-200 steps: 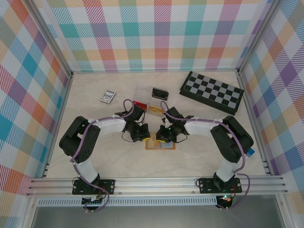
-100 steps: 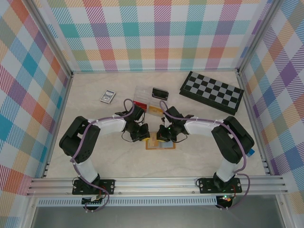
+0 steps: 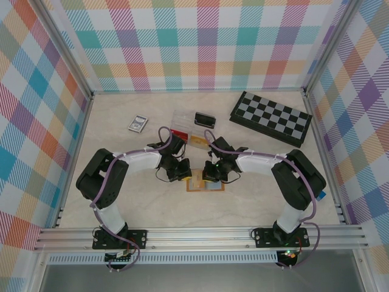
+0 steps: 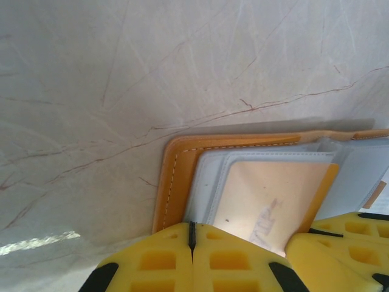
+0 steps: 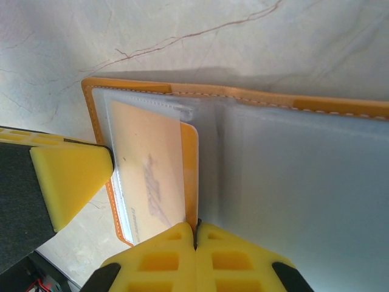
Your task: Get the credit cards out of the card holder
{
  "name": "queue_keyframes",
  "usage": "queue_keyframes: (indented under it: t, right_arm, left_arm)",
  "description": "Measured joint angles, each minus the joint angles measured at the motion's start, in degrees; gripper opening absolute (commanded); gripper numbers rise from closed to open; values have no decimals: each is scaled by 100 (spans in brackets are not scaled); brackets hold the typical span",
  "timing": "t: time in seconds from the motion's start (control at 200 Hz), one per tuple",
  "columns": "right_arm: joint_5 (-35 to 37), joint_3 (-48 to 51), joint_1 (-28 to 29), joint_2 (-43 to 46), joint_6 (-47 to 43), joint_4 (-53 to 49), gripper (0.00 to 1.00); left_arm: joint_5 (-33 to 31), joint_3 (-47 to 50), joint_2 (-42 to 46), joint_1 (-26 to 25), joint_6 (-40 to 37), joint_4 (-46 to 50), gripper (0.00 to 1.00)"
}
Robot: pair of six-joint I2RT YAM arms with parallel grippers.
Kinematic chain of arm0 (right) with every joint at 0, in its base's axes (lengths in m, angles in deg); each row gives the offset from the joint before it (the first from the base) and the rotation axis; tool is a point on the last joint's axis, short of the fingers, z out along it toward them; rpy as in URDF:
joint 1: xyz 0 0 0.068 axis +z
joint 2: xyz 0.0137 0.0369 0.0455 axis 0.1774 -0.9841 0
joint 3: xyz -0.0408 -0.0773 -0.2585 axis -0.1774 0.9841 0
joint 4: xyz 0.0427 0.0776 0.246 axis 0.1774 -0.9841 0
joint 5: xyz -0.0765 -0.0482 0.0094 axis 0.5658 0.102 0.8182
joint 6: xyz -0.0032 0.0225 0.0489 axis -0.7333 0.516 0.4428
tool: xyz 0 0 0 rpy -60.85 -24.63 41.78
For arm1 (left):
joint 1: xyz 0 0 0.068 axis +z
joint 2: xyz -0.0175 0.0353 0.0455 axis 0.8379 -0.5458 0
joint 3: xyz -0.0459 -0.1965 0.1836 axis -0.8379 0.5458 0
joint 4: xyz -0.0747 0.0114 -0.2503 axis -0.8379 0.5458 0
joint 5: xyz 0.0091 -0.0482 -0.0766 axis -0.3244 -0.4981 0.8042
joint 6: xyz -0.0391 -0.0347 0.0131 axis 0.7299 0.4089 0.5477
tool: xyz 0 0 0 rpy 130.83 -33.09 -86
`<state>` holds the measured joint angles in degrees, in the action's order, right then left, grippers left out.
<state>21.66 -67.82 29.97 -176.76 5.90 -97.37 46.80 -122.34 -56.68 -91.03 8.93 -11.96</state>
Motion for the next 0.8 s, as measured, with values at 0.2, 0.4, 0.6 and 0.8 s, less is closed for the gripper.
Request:
queue_keyframes:
  t: [0.2, 0.4, 0.6, 0.8]
  right_arm:
    - [85, 0, 0, 61, 0, -85, 6]
    - [122, 0, 0, 114, -94, -155, 3]
    - [-2, 0, 0, 98, -210, -146, 3]
    - [-166, -2, 0, -17, -295, -61, 3]
  left_arm:
    - [4, -20, -15, 0, 0, 13, 0]
    - [61, -22, -4, 11, -20, 2, 0]
    - [251, -70, 118, 2, -42, -24, 0]
    - [420, -155, 83, 0, -42, -151, 0]
